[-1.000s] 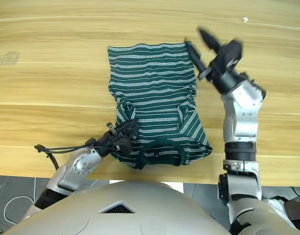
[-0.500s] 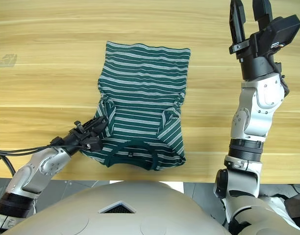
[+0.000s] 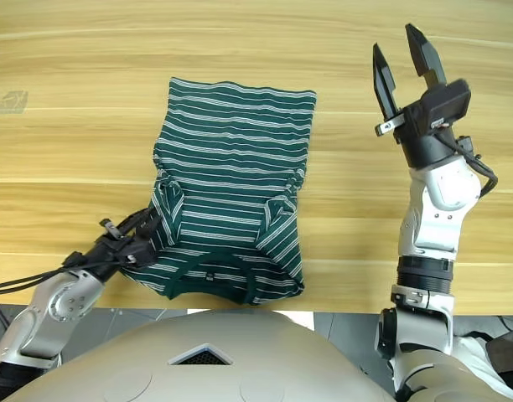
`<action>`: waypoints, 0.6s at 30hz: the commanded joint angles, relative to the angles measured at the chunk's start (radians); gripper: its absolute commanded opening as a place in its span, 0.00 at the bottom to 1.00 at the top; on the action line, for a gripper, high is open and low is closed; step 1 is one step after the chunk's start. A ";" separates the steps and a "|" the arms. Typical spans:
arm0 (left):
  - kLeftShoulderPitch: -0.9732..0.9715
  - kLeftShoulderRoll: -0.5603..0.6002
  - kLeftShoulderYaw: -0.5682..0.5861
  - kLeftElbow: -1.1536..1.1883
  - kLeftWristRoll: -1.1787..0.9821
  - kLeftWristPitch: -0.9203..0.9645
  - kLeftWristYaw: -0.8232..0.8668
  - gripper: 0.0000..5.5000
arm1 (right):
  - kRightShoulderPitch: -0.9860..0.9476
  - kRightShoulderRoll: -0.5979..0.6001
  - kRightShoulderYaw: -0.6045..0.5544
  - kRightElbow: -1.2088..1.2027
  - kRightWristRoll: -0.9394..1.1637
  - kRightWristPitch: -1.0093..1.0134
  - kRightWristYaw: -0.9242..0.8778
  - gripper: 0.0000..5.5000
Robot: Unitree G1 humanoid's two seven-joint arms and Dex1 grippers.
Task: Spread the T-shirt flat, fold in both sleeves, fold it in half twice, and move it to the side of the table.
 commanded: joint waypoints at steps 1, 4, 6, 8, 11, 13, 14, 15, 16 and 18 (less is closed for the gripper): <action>0.117 0.033 0.180 -0.164 -0.197 -0.004 -0.101 0.20 | 0.083 -0.112 -0.032 0.033 0.000 -0.182 0.103 0.35; 0.179 0.038 0.331 -0.229 -0.323 0.000 -0.173 0.20 | 0.150 -0.204 -0.020 0.096 -0.116 -0.399 0.154 0.35; 0.206 0.040 0.398 -0.208 -0.340 -0.013 -0.204 0.20 | 0.174 -0.265 0.010 0.169 -0.255 -0.575 0.174 0.35; 0.206 0.047 0.419 -0.150 -0.289 -0.046 -0.211 0.20 | 0.181 -0.293 0.026 0.223 -0.382 -0.719 0.165 0.35; 0.214 0.108 0.398 0.034 -0.021 -0.169 -0.126 0.20 | 0.211 -0.330 0.057 0.330 -0.571 -0.904 0.156 0.35; 0.212 0.148 0.347 0.123 0.147 -0.252 -0.069 0.20 | 0.196 -0.338 0.092 0.390 -0.644 -0.962 0.130 0.35; 0.208 0.165 0.318 0.153 0.218 -0.286 -0.039 0.20 | 0.187 -0.336 0.117 0.410 -0.670 -0.982 0.119 0.35; 0.200 0.180 0.294 0.176 0.277 -0.313 -0.007 0.20 | 0.180 -0.333 0.135 0.425 -0.694 -0.999 0.109 0.35; 0.187 0.206 0.266 0.205 0.360 -0.341 0.050 0.20 | 0.179 -0.330 0.146 0.439 -0.720 -1.013 0.098 0.35; 0.153 0.259 0.224 0.260 0.507 -0.381 0.173 0.20 | 0.186 -0.324 0.148 0.456 -0.782 -1.037 0.071 0.35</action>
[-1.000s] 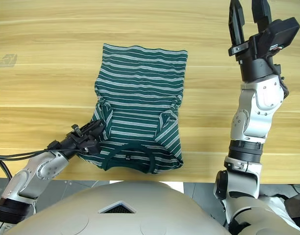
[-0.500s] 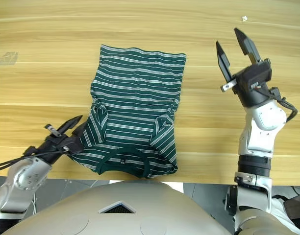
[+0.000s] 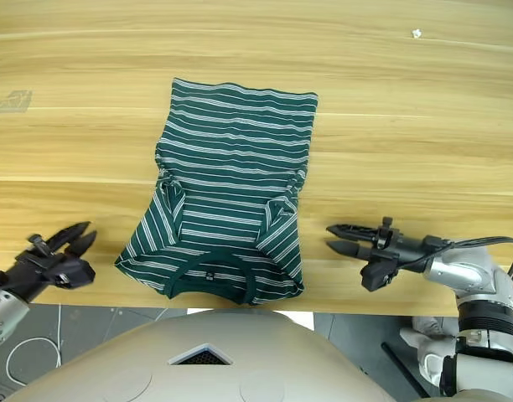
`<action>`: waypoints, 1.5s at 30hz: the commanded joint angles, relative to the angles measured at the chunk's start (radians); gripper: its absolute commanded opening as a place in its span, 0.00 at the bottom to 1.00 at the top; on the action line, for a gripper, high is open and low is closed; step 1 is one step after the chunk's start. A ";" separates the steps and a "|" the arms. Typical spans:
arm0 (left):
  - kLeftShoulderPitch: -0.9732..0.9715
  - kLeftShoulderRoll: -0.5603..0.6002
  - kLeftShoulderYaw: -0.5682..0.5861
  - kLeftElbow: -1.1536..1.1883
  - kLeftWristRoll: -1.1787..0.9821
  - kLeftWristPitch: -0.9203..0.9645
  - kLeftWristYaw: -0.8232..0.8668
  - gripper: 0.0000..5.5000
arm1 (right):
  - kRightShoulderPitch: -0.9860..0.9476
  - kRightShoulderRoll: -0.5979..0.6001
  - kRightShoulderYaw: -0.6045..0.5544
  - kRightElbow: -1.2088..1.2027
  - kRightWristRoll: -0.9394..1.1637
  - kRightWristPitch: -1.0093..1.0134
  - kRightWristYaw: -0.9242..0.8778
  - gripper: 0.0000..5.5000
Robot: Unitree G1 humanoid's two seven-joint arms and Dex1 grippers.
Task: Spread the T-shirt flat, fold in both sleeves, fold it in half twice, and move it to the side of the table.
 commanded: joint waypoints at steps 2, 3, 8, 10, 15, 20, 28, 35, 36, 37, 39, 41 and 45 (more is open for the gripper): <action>-0.065 0.133 -0.088 0.107 0.276 -0.082 0.234 0.20 | 0.007 -0.003 0.011 0.037 -0.134 -0.053 -0.066 0.35; -0.070 0.147 -0.093 0.109 0.281 -0.092 0.259 0.20 | 0.026 -0.007 0.016 0.039 -0.154 -0.056 -0.084 0.35; -0.097 0.165 -0.152 0.100 0.302 -0.112 0.329 0.20 | 0.108 -0.018 0.083 0.025 -0.207 -0.059 -0.145 0.35; -0.126 0.167 -0.202 0.104 0.329 -0.123 0.344 0.20 | 0.128 -0.011 0.114 0.012 -0.220 -0.058 -0.161 0.35; -0.138 0.190 -0.284 0.095 0.349 -0.128 0.368 0.20 | 0.145 -0.001 0.157 -0.010 -0.233 -0.044 -0.198 0.35; -0.131 0.210 -0.296 0.080 0.340 -0.101 0.376 0.33 | 0.145 0.001 0.170 -0.025 -0.241 -0.013 -0.242 0.45; -0.103 0.230 -0.310 0.068 0.358 -0.071 0.418 0.49 | 0.131 -0.004 0.208 -0.031 -0.263 0.006 -0.283 0.54; -0.147 0.231 -0.387 0.081 0.393 -0.062 0.434 0.49 | 0.117 0.006 0.240 -0.033 -0.293 0.050 -0.323 0.54; -0.151 0.231 -0.397 0.082 0.394 -0.059 0.432 0.49 | 0.115 0.004 0.245 -0.033 -0.297 0.056 -0.327 0.54; -0.152 0.230 -0.407 0.082 0.393 -0.056 0.427 0.49 | 0.110 0.001 0.253 -0.029 -0.300 0.061 -0.333 0.54; -0.158 0.231 -0.424 0.083 0.392 -0.049 0.422 0.49 | 0.098 0.001 0.262 -0.027 -0.312 0.078 -0.346 0.54; -0.166 0.231 -0.443 0.091 0.398 -0.044 0.422 0.49 | 0.085 0.002 0.274 -0.016 -0.328 0.100 -0.362 0.54; -0.172 0.234 -0.456 0.094 0.402 -0.021 0.431 0.43 | 0.074 -0.006 0.300 -0.021 -0.340 0.115 -0.388 0.43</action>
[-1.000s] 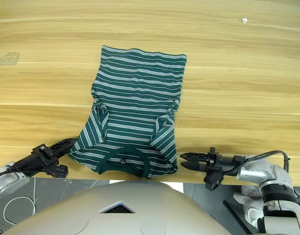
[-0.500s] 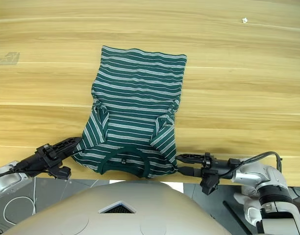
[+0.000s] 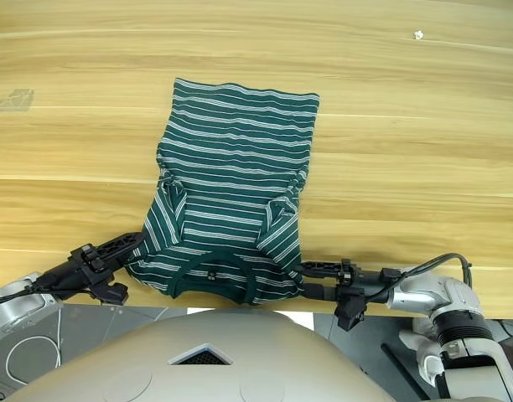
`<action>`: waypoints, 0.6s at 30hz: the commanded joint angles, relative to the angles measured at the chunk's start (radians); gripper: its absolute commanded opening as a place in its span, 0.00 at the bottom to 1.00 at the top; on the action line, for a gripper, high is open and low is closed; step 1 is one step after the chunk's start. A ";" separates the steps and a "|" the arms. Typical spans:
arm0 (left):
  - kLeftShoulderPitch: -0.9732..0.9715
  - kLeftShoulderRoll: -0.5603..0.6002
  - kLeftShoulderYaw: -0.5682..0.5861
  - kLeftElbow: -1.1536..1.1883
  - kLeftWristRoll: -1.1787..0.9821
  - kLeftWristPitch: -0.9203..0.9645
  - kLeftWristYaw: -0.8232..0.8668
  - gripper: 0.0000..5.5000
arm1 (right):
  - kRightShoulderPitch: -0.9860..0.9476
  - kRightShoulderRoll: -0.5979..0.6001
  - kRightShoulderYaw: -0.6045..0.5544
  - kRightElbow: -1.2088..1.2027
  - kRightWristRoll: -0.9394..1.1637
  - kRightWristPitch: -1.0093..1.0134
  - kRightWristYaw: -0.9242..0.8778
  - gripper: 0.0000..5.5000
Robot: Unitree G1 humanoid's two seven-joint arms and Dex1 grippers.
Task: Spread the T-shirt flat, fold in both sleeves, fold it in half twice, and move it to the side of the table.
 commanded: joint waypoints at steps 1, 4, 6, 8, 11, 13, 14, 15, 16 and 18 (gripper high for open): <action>0.032 0.016 -0.086 0.053 0.086 0.005 -0.069 0.40 | 0.008 -0.011 0.038 0.035 -0.155 0.129 0.028 0.39; 0.032 0.027 -0.093 0.056 0.090 0.020 -0.055 0.28 | 0.014 -0.014 0.053 0.035 -0.169 0.141 0.006 0.27; 0.035 0.031 -0.097 0.054 0.089 0.028 -0.048 0.22 | 0.015 -0.017 0.063 0.031 -0.176 0.147 -0.008 0.20; 0.031 0.035 -0.105 0.055 0.086 0.032 -0.044 0.16 | 0.016 -0.021 0.073 0.028 -0.179 0.154 -0.020 0.16; 0.031 0.038 -0.118 0.056 0.083 0.040 -0.040 0.10 | 0.013 -0.027 0.086 0.027 -0.180 0.163 -0.033 0.12; 0.034 0.039 -0.124 0.056 0.081 0.044 -0.037 0.06 | 0.012 -0.029 0.097 0.031 -0.175 0.169 -0.043 0.08; 0.037 0.039 -0.126 0.054 0.079 0.046 -0.035 0.05 | 0.011 -0.030 0.101 0.033 -0.170 0.172 -0.047 0.07; 0.040 0.038 -0.129 0.056 0.072 0.044 -0.036 0.04 | 0.008 -0.027 0.108 0.043 -0.153 0.176 -0.048 0.05; 0.047 0.037 -0.128 0.058 0.049 0.042 -0.049 0.02 | 0.006 -0.026 0.134 0.052 -0.077 0.188 -0.029 0.04; 0.066 0.031 -0.113 0.052 -0.065 0.034 -0.105 0.00 | 0.004 -0.036 0.201 0.041 0.081 0.223 0.021 0.01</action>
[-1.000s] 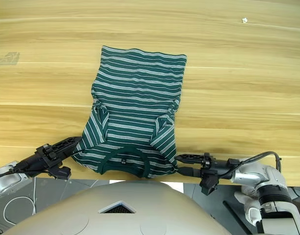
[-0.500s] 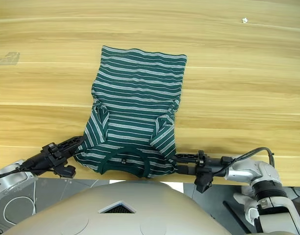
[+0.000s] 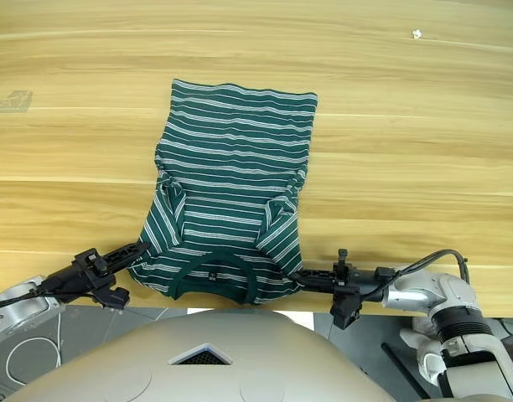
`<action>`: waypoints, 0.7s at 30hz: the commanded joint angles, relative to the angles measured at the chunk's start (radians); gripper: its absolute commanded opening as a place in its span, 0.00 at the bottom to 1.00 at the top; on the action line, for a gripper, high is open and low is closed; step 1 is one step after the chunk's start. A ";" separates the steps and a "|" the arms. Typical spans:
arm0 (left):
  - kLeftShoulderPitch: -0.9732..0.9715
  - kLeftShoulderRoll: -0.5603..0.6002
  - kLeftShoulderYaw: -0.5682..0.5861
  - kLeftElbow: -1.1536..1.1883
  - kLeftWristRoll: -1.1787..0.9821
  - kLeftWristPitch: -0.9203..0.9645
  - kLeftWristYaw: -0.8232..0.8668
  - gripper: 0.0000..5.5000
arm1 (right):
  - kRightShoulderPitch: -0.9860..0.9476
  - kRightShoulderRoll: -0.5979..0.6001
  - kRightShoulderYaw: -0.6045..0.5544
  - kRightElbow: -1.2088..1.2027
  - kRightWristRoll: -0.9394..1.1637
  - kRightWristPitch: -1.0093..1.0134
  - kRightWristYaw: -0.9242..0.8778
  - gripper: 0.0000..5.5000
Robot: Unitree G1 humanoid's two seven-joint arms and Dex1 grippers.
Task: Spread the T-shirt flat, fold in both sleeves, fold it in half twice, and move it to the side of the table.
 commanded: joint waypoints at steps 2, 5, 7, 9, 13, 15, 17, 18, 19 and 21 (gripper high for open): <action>0.080 -0.014 -0.040 0.025 -0.178 -0.015 -0.182 0.00 | 0.017 -0.028 0.189 0.012 0.238 0.223 0.193 0.00; 0.126 -0.002 -0.016 -0.023 -0.337 0.019 -0.309 0.00 | 0.059 -0.133 0.327 -0.237 0.741 0.597 0.475 0.00; 0.195 0.011 0.020 -0.095 -0.505 0.068 -0.415 0.00 | 0.092 -0.247 0.373 -0.460 1.075 0.892 0.669 0.00; 0.257 0.035 0.054 -0.183 -0.658 0.121 -0.509 0.00 | 0.096 -0.345 0.356 -0.607 1.307 1.105 0.791 0.00; 0.373 0.041 0.166 -0.398 -0.930 0.199 -0.627 0.00 | 0.065 -0.409 0.249 -0.687 1.504 1.318 0.919 0.00; 0.424 0.029 0.247 -0.466 -1.014 0.225 -0.687 0.00 | 0.066 -0.421 0.201 -0.688 1.551 1.378 0.955 0.00; 0.458 0.004 0.346 -0.504 -1.069 0.254 -0.768 0.00 | 0.084 -0.429 0.131 -0.711 1.618 1.448 0.987 0.00; 0.471 -0.015 0.397 -0.522 -1.130 0.281 -0.807 0.00 | 0.093 -0.424 0.084 -0.732 1.684 1.494 0.996 0.00; 0.479 -0.038 0.442 -0.530 -1.179 0.296 -0.842 0.00 | 0.106 -0.419 0.040 -0.754 1.736 1.538 1.005 0.00; 0.481 -0.075 0.498 -0.537 -1.243 0.318 -0.900 0.00 | 0.140 -0.407 -0.024 -0.789 1.782 1.595 1.016 0.00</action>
